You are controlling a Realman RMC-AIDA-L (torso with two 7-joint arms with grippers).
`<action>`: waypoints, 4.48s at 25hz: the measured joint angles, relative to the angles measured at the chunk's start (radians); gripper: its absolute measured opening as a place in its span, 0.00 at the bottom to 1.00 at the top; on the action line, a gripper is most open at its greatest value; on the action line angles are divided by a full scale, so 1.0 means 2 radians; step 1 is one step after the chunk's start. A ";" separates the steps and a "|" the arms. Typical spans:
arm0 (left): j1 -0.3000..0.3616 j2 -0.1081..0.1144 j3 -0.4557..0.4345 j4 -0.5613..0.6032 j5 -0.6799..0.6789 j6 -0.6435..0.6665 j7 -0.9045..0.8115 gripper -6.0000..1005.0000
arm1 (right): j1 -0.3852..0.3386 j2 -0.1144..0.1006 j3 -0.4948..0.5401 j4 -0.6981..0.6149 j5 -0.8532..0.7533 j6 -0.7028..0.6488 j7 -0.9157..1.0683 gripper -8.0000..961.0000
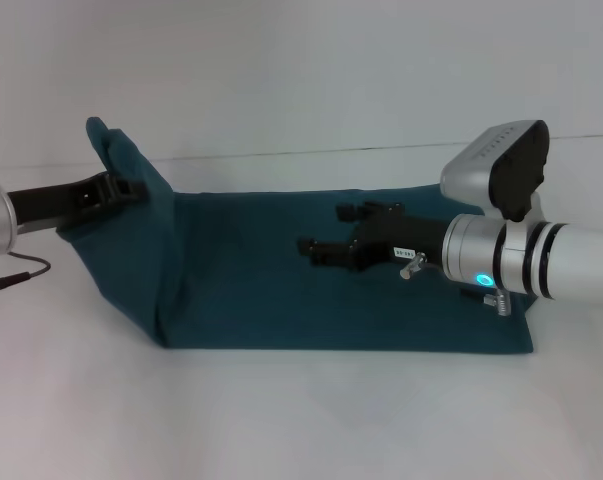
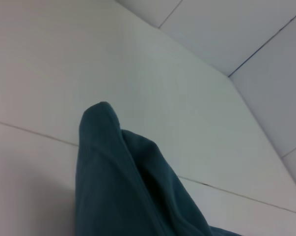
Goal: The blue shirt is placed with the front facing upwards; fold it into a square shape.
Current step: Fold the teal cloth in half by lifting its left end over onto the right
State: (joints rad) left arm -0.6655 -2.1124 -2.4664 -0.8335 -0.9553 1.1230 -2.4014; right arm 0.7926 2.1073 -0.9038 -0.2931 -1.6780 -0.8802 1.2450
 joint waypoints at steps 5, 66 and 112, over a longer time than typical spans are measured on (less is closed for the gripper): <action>0.006 0.000 0.000 0.000 -0.036 0.013 0.017 0.06 | 0.009 0.001 -0.003 0.010 0.000 0.013 -0.005 0.92; 0.096 0.053 -0.006 0.009 -0.059 -0.010 0.049 0.06 | -0.006 -0.003 -0.001 0.019 0.021 0.031 -0.016 0.92; 0.063 0.052 -0.026 0.027 -0.119 0.024 0.089 0.06 | -0.021 -0.005 0.024 0.014 0.033 0.067 -0.020 0.92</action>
State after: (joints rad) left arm -0.5392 -2.0085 -2.5176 -0.7790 -1.1931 1.1706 -2.2231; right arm 0.7498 2.0976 -0.8558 -0.2646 -1.6123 -0.7456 1.2057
